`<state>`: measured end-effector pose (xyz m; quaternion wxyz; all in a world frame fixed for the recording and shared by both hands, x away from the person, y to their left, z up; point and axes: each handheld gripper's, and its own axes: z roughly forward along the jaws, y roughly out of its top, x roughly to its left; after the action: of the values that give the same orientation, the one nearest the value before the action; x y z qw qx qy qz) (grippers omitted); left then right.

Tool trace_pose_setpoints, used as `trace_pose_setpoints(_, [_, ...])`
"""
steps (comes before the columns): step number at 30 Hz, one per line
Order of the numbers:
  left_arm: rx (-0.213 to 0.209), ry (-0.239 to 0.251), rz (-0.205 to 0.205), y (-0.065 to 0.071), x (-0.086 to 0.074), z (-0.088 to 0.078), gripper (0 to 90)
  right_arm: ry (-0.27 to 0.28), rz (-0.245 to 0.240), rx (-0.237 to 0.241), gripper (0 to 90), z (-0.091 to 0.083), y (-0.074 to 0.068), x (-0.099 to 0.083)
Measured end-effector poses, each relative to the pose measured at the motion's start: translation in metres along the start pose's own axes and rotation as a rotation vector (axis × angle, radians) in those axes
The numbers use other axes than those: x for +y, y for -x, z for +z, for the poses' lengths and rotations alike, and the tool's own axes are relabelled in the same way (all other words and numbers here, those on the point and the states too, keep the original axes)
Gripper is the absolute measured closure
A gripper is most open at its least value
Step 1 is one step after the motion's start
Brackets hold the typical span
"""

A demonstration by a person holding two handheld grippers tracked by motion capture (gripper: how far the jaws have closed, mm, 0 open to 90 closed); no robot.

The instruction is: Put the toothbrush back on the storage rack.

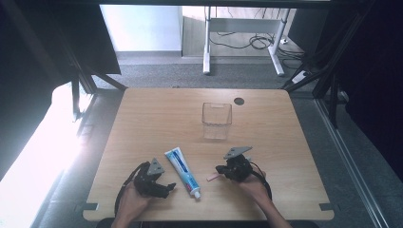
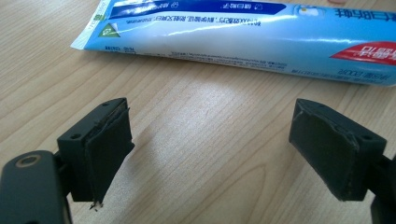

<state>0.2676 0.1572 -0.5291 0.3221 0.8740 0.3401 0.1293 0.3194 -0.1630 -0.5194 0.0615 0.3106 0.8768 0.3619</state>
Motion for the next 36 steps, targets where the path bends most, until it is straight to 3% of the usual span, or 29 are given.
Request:
trace_pose_setpoints(13, [0.008, -0.013, 0.028, 0.004, 0.001, 0.002, 13.4, -0.027, -0.002, -0.002, 89.9, 0.006, -0.001, -0.003])
trace_pose_setpoints(36, [0.016, -0.015, 0.041, 0.005, 0.001, 0.003, 13.5, -0.078, 0.005, 0.007, 88.5, -0.024, -0.006, -0.033])
